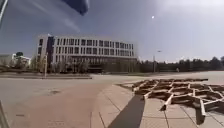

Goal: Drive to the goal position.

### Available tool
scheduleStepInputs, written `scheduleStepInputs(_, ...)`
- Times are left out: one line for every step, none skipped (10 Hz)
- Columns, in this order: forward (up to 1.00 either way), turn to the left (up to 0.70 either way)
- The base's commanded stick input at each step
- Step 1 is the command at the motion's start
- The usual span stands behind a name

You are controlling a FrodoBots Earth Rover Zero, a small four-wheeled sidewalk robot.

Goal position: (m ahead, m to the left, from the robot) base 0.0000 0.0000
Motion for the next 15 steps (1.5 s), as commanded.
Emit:
scheduleStepInputs(0.05, 0.0)
scheduleStepInputs(0.05, 0.0)
scheduleStepInputs(0.05, 0.0)
scheduleStepInputs(0.05, 0.0)
scheduleStepInputs(0.05, 0.0)
scheduleStepInputs(0.05, 0.0)
scheduleStepInputs(0.05, 0.0)
scheduleStepInputs(0.05, 0.0)
scheduleStepInputs(0.05, 0.0)
scheduleStepInputs(0.05, 0.0)
scheduleStepInputs(0.05, 0.0)
scheduleStepInputs(0.05, 0.0)
scheduleStepInputs(0.05, 0.0)
scheduleStepInputs(0.05, 0.0)
scheduleStepInputs(0.05, 0.0)
